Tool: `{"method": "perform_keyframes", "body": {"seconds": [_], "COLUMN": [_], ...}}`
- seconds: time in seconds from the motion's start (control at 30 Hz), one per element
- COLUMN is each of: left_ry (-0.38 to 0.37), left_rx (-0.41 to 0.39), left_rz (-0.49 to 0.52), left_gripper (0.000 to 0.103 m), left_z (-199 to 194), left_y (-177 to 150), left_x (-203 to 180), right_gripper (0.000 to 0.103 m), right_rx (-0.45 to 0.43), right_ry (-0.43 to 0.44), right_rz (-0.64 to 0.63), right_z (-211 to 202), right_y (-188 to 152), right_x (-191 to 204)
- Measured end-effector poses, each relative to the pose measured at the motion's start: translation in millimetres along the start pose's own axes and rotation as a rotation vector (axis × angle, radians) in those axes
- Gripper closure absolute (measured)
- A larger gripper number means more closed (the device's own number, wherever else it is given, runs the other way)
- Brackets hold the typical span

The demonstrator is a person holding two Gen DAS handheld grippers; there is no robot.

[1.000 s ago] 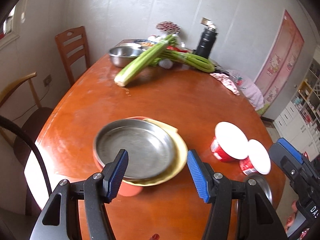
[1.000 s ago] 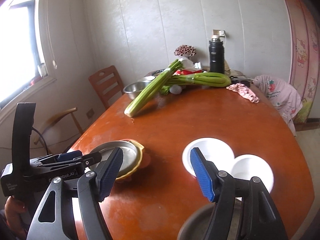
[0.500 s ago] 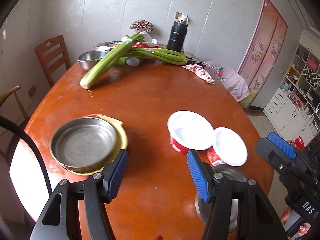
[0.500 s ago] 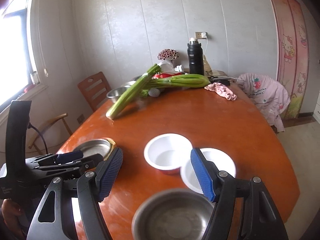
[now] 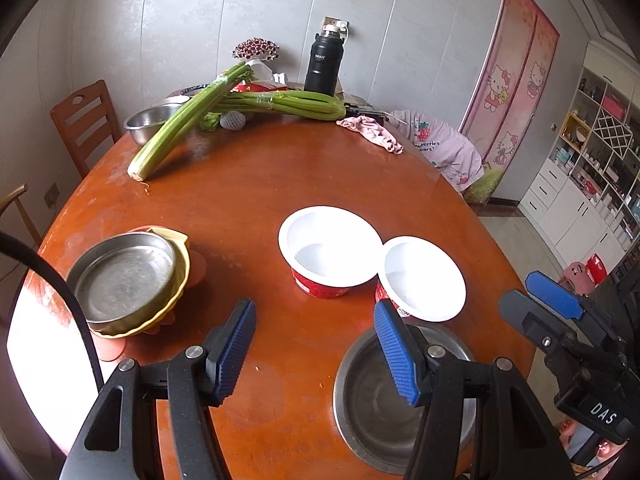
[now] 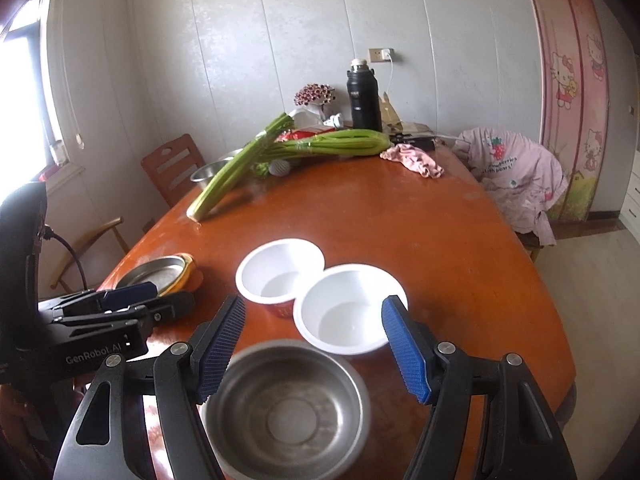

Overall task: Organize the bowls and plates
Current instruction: 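Move the left gripper to the deep steel bowl rim and close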

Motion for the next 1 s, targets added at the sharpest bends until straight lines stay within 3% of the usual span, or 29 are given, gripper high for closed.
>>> {"method": "perform_keyframes", "body": {"seconds": [0.4,1.0], "left_ry": [-0.004,-0.014], "left_rx": [0.061,0.168], "left_rz": [0.019,0.055], "left_gripper": [0.042,0.042], "left_z": [24.1,64.5], "left_y": [-14.9,-39.1], "left_x": [-13.6,-26.0], "right_gripper": [0.031,0.031], "right_rx": [0.075,0.254], "right_ry": [-0.002,-0.022], "right_rz": [0.005,0.011], "right_z": [14.4,58.6], "right_y": [-24.9,-65.9], "right_x": [-13.7,-25.7]}}
Point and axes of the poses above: each gripper's, at about its wrist camera, not at the fingertips, and z roughly the way its jaws point, x to its left, y to its top, the point moved 2 cm from there along z, roughly the way its jaws point, and after that the axes turned 10 degrees about x, right-handed, at the moved point
